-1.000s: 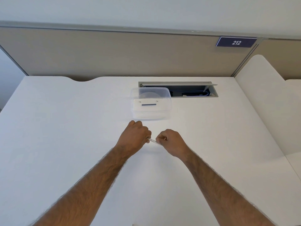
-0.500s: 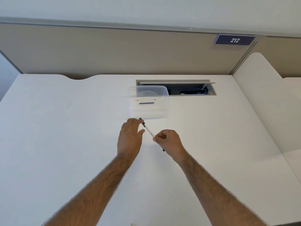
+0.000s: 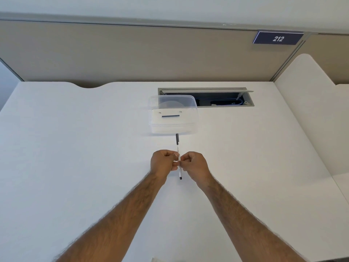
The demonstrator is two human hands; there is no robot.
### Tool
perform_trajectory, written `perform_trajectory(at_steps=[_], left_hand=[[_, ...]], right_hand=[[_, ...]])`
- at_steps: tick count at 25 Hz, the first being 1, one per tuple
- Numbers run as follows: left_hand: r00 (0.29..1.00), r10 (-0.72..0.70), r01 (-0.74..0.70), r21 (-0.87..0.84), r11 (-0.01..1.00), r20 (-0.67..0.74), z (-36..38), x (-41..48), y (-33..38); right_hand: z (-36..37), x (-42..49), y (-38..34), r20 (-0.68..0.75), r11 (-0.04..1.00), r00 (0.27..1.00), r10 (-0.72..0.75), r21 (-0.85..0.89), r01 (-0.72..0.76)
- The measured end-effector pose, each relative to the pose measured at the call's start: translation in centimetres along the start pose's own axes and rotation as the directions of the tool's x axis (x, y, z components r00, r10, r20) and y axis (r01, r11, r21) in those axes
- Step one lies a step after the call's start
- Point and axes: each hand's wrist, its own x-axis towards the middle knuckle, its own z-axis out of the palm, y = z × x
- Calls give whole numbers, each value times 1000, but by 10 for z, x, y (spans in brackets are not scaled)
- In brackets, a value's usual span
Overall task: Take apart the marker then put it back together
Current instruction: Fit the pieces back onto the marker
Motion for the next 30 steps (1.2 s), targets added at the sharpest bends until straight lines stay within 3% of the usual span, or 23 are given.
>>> perform_trajectory(at_steps=[12, 21, 30], left_hand=[[999, 11, 0, 198, 980, -53, 9, 22, -16], [995, 76, -39, 441, 896, -66, 14, 33, -20], [991, 101, -39, 519, 854, -91, 18, 35, -21]], right_hand=[[17, 20, 15, -75, 987, 997, -5, -160, -7], [26, 26, 23, -99, 971, 992, 73, -220, -94], [26, 26, 23, -99, 966, 993, 68, -243, -90]])
